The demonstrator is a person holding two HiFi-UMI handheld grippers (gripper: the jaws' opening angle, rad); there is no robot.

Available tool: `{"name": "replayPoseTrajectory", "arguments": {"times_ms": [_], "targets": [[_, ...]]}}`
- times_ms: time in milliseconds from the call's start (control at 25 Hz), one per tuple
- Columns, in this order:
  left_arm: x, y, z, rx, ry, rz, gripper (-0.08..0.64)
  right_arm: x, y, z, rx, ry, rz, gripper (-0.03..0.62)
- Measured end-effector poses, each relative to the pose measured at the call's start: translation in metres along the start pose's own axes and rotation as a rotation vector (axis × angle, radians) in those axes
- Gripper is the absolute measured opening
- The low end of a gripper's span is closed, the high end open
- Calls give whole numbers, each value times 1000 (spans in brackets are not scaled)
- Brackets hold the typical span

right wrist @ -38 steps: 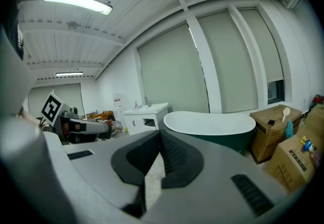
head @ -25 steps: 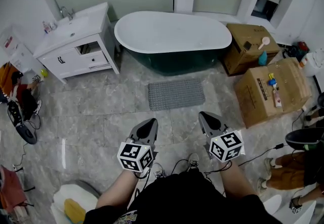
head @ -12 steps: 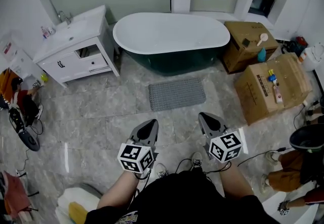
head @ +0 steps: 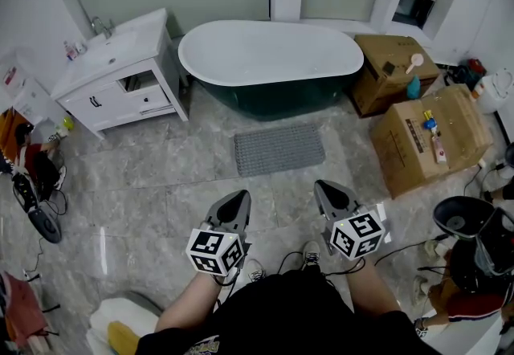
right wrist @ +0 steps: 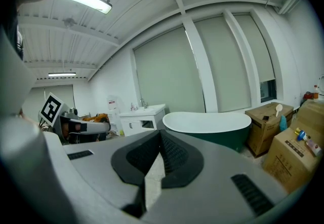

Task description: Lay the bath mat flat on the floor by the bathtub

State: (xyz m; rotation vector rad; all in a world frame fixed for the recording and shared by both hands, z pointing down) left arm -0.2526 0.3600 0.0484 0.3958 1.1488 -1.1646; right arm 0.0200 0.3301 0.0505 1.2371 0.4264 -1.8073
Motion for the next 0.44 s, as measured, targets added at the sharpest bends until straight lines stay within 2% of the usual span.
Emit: {"name": "replayPoseTrajectory", "arguments": {"times_ms": [440], "targets": [[-1,-2,-2,-8,-1,-8,17,2,-5,2,0,-5,3,15]]}}
Point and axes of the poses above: the fingertips, and each gripper's own axes: z forward along the fingers, y to its right, x out of its top, the point moved 9 cm from there along -z, backward along the fingers, and after that the axes turned 13 degrees about -y, right-handed, at the moved point
